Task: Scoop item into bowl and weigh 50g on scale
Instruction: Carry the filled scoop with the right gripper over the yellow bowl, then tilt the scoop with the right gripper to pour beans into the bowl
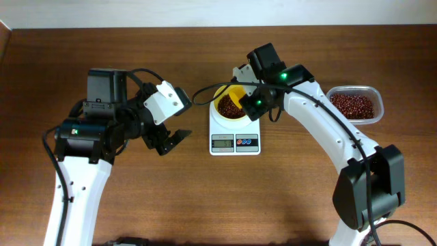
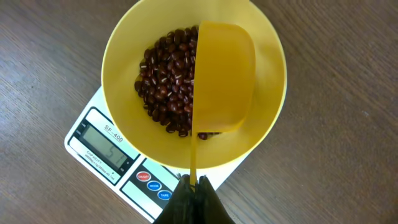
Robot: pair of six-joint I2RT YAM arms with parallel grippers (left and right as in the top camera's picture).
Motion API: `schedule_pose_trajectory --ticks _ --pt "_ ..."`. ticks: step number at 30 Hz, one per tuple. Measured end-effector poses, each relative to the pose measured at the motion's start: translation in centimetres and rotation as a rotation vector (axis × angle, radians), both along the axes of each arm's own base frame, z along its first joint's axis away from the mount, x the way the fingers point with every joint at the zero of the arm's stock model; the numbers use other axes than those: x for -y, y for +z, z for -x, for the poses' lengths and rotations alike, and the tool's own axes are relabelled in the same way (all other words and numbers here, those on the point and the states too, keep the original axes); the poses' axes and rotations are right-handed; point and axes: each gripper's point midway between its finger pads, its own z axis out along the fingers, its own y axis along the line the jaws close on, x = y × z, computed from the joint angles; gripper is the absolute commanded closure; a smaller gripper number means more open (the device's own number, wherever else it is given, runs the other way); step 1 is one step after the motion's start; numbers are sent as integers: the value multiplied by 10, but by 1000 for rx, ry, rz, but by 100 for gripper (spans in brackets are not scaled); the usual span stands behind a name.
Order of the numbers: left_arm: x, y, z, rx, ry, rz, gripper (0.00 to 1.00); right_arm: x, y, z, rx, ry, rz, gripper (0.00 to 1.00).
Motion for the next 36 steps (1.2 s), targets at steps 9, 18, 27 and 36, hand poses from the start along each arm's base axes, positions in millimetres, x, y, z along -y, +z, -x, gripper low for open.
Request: schedule_pose_trajectory --ticks 9,18,27,36 --pt "0 0 0 0 0 0 1 -5 0 -3 50 40 44 96" --pt "0 0 0 0 0 0 1 -11 -2 2 98 73 145 96" --pt "0 0 0 0 0 0 1 -1 -8 1 107 59 197 96" --pt "0 0 0 0 0 0 1 -10 -15 11 62 92 142 96"
